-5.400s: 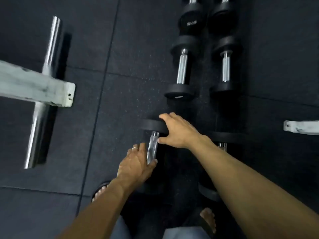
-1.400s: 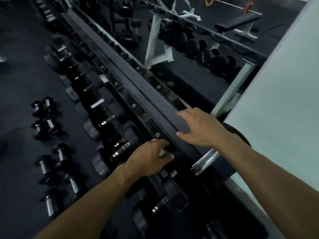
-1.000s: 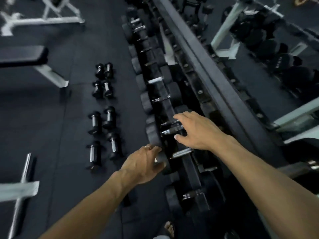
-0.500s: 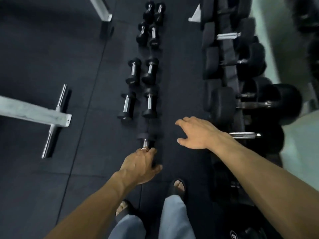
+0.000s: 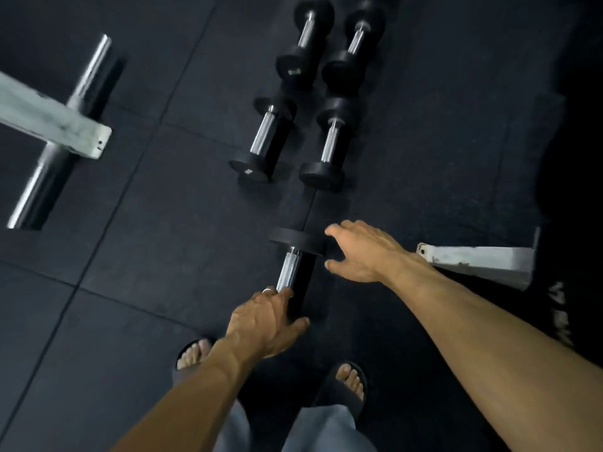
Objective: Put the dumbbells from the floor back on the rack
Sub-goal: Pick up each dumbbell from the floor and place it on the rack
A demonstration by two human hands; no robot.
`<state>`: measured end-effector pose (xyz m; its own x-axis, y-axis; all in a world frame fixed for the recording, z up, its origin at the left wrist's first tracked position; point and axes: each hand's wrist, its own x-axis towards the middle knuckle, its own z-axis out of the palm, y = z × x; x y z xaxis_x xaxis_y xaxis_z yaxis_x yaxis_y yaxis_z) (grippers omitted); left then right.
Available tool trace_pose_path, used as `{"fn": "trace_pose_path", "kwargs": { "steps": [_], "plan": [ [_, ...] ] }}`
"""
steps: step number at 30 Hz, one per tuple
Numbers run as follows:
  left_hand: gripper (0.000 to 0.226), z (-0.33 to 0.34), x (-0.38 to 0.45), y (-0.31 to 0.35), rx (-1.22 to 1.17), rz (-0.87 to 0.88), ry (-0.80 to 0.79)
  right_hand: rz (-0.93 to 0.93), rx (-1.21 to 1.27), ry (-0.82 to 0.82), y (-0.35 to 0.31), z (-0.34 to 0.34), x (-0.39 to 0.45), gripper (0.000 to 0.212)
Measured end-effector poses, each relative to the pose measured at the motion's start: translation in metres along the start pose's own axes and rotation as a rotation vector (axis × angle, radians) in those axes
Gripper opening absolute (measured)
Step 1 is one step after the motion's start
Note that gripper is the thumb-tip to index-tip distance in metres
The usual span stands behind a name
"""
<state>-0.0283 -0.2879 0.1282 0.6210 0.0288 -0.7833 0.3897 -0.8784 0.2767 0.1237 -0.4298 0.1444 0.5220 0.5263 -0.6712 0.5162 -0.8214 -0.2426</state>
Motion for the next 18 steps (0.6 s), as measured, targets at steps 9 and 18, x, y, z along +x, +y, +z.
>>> {"fn": "trace_pose_path", "kwargs": {
  "steps": [9, 18],
  "plan": [
    [0.051, 0.078, 0.105, -0.056, -0.103, -0.097, 0.026, -0.055, 0.013, 0.011, -0.002, 0.087, 0.120, 0.077],
    [0.058, 0.094, 0.150, -0.063, -0.210, -0.095, -0.037, -0.115, 0.125, 0.125, 0.005, 0.105, 0.138, 0.059]
  ]
}}
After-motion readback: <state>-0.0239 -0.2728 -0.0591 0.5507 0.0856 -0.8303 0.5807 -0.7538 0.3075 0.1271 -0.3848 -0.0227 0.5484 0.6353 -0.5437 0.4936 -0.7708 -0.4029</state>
